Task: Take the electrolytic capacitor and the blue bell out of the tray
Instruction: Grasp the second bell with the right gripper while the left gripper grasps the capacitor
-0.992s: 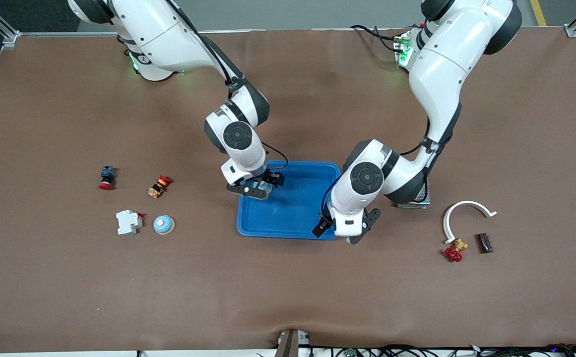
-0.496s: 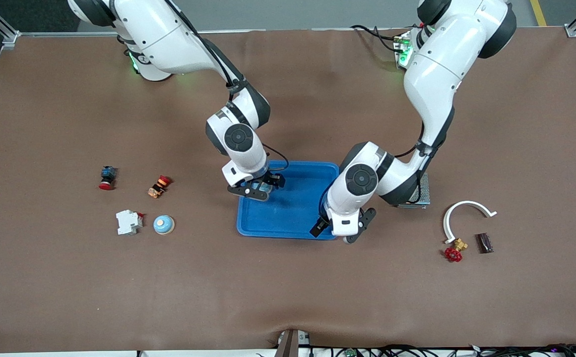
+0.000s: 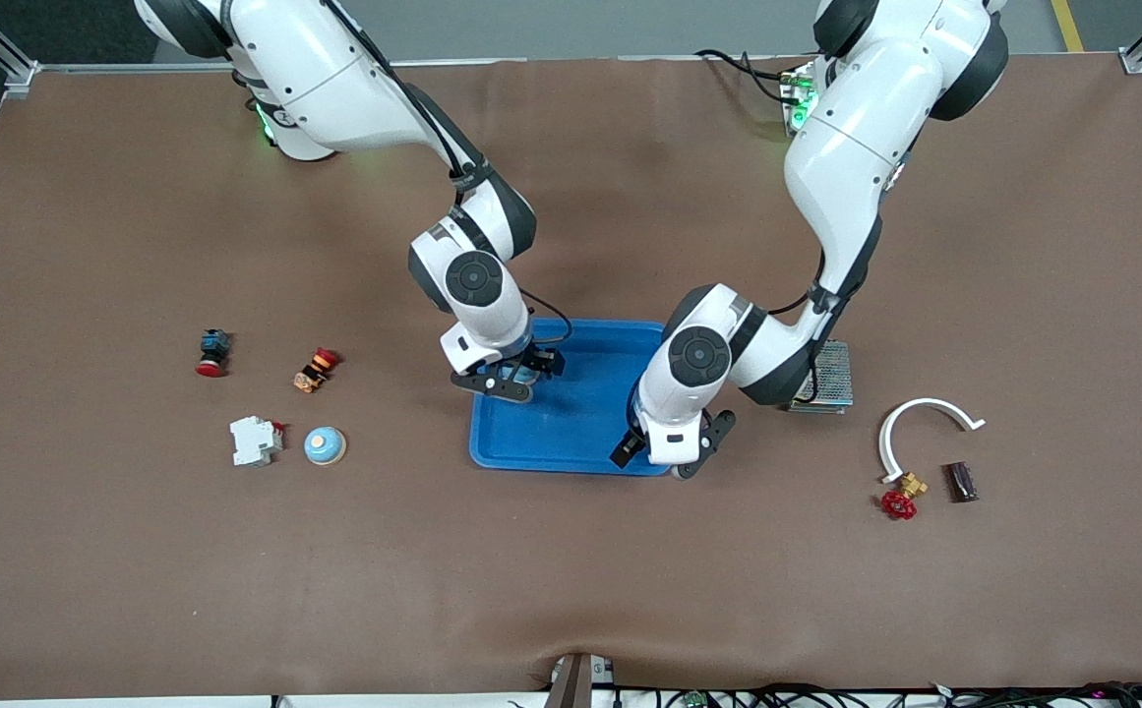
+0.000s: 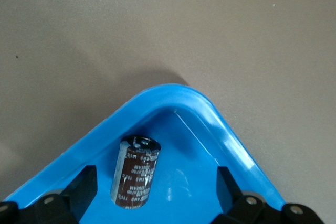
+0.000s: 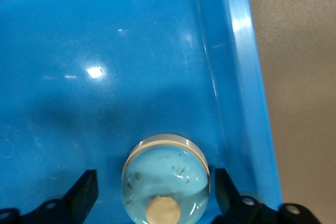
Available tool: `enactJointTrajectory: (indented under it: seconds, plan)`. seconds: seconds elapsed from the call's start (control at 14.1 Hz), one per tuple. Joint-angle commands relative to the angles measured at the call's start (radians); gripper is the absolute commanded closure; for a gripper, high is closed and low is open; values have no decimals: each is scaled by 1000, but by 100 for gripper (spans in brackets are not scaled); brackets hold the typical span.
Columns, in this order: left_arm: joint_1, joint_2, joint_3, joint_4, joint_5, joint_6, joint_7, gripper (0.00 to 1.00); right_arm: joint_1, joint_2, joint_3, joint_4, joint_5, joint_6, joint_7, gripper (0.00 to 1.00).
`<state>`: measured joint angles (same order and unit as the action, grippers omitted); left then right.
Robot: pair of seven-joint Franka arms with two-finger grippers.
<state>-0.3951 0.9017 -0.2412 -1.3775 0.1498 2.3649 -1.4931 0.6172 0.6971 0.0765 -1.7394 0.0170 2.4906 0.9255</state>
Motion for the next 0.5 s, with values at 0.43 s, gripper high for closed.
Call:
enactJointTrajectory:
  seconds: [0.43]
  plan:
    - [-18,25,20,3,16,31,-16,0,3,10,-6,72,9,-47,12,100]
